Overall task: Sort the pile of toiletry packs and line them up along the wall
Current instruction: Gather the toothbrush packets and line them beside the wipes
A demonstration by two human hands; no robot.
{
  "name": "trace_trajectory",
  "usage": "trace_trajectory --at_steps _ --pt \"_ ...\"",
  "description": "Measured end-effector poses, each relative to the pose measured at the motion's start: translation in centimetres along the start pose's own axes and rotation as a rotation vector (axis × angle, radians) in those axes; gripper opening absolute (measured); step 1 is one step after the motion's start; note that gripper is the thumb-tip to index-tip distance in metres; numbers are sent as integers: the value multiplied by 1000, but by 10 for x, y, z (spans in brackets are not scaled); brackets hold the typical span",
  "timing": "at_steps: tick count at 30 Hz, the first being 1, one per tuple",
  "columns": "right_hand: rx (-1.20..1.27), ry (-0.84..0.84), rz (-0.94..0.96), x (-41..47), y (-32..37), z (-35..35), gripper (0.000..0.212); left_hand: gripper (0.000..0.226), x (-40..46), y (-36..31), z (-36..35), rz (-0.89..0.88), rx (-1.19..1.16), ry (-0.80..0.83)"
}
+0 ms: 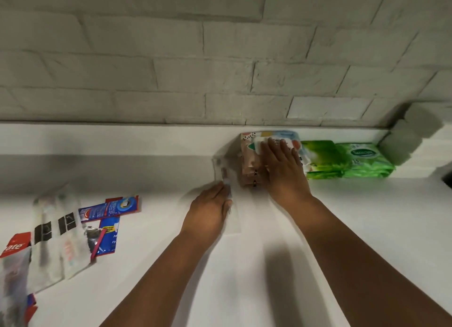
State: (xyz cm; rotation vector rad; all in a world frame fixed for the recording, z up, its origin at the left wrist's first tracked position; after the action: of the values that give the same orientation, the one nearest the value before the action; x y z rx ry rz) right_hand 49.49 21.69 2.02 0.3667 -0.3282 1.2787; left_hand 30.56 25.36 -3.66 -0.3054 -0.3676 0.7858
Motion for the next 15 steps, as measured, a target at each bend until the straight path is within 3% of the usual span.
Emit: trace_trajectory --at_steps 6,15 --pt "15 -32 16 -2 -2 -4 56 63 20 4 -8 -20 -4 29" --pt "52 -43 -4 -3 -1 -6 56 44 26 0 -8 -41 -20 30"
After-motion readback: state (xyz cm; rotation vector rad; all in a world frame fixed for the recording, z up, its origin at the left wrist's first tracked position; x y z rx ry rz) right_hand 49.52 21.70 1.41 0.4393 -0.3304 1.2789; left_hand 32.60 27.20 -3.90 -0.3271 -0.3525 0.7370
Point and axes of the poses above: each hand's wrist, its own x-axis towards the middle knuckle, its own z-axis out of the back of the hand, y = z × x, the point moved 4 cm from there along x, towards the middle knuckle, and after that the axes turned 3 degrees about -x, right-handed, at the moved point
